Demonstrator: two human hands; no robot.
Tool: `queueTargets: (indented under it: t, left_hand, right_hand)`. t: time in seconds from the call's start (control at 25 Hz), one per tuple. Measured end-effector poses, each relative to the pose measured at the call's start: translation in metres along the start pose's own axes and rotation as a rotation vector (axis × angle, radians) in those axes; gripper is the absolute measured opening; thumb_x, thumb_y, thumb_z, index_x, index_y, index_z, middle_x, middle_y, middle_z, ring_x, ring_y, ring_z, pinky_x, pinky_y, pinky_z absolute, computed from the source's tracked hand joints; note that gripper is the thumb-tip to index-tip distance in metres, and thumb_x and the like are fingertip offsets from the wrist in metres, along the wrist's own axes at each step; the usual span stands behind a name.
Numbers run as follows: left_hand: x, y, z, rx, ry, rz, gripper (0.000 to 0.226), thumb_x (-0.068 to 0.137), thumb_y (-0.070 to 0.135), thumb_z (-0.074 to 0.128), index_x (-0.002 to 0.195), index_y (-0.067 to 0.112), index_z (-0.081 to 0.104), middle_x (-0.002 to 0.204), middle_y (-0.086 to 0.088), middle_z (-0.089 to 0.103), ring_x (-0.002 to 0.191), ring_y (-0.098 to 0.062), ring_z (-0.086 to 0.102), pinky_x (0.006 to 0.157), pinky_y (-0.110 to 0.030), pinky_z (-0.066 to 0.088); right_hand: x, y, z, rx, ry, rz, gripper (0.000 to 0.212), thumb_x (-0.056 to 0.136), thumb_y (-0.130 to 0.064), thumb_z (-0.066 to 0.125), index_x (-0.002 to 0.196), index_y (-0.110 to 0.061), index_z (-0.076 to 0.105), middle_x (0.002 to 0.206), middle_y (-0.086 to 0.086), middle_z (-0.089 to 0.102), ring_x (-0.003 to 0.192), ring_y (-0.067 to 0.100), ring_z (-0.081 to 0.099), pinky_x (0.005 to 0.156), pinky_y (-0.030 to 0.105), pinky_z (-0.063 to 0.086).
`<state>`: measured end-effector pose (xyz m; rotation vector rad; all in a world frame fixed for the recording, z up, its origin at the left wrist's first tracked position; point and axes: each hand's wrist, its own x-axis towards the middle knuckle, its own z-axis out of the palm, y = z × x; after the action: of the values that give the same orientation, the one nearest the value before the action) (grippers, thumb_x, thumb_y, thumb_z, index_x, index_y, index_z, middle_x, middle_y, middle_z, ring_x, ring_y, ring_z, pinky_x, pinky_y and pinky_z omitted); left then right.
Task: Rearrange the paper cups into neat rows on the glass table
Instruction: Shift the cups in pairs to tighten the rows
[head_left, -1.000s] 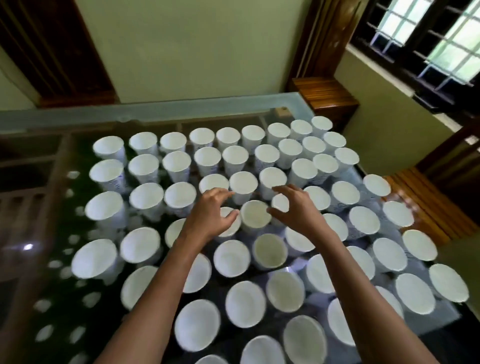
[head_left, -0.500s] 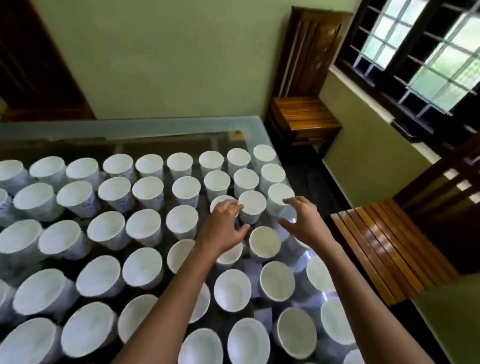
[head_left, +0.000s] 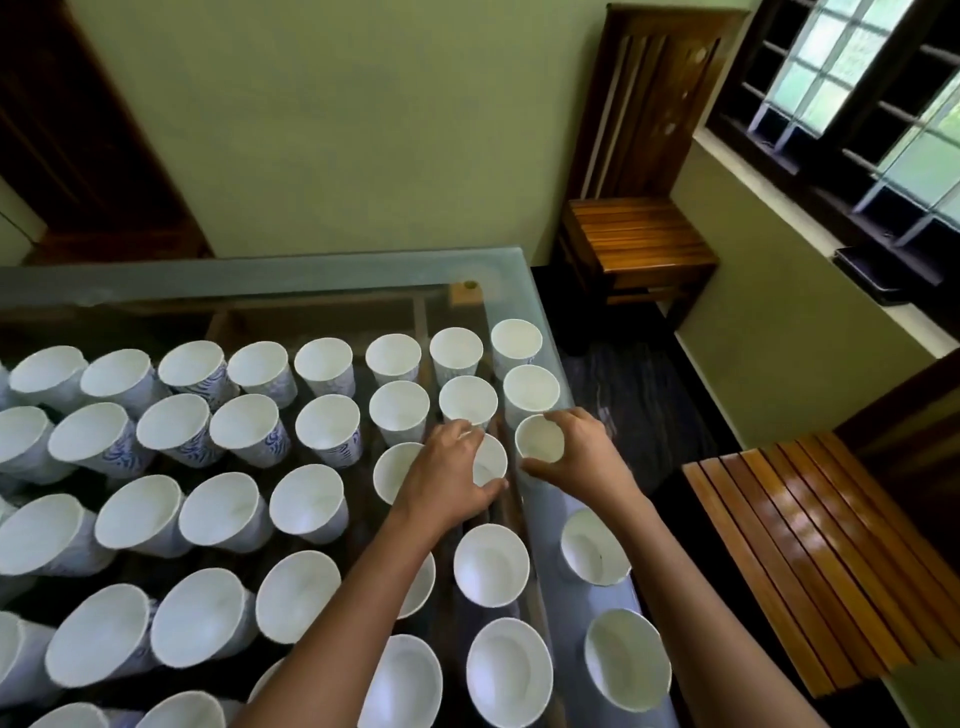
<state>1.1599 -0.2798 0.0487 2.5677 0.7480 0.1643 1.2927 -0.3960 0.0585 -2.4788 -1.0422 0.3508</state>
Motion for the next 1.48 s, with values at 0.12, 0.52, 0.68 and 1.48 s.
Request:
queueTargets:
  t: [0.12,0.52,0.68,1.48]
  left_hand:
    - [0.000,0.005,0.002,-0.025,0.044,0.003,0.065,0.075,0.043,0.069,0.131,0.016,0.048,0.138,-0.005,0.043,0.125,-0.021,0.039,0.104,-0.030,0.032]
    - [-0.011,0.016,0.006,-0.088,0.034,0.026,0.062,0.070,0.042,0.073,0.124,0.018,0.055,0.129,-0.001,0.051,0.118,-0.017,0.044,0.098,-0.030,0.038]
    - [-0.011,0.018,0.009,-0.116,0.010,0.043,0.062,0.070,0.042,0.074,0.124,0.019,0.055,0.129,-0.001,0.051,0.118,-0.016,0.044,0.097,-0.028,0.038]
    - [-0.076,-0.067,-0.040,-0.041,0.160,-0.139,0.051,0.077,0.029,0.070,0.122,0.010,0.058,0.129,-0.010,0.053,0.121,-0.025,0.044,0.101,-0.035,0.036]
  right_hand:
    - [-0.001,0.006,-0.008,-0.006,-0.010,-0.019,0.062,0.066,-0.035,0.079,0.119,-0.010,0.056,0.117,0.010,0.058,0.103,0.024,0.054,0.082,0.029,0.043]
    - [-0.029,0.018,-0.021,-0.030,-0.059,-0.001,0.074,0.069,-0.037,0.078,0.132,-0.015,0.045,0.131,0.005,0.050,0.115,0.021,0.049,0.087,0.025,0.041]
    - [-0.030,0.018,-0.021,-0.004,-0.059,0.014,0.075,0.070,-0.037,0.077,0.133,-0.015,0.044,0.133,0.005,0.048,0.117,0.021,0.047,0.089,0.026,0.041]
    - [-0.041,-0.068,0.025,0.093,-0.077,-0.304,0.066,0.074,-0.029,0.075,0.130,-0.010,0.049,0.133,0.010,0.050,0.119,0.027,0.048,0.097,0.033,0.040]
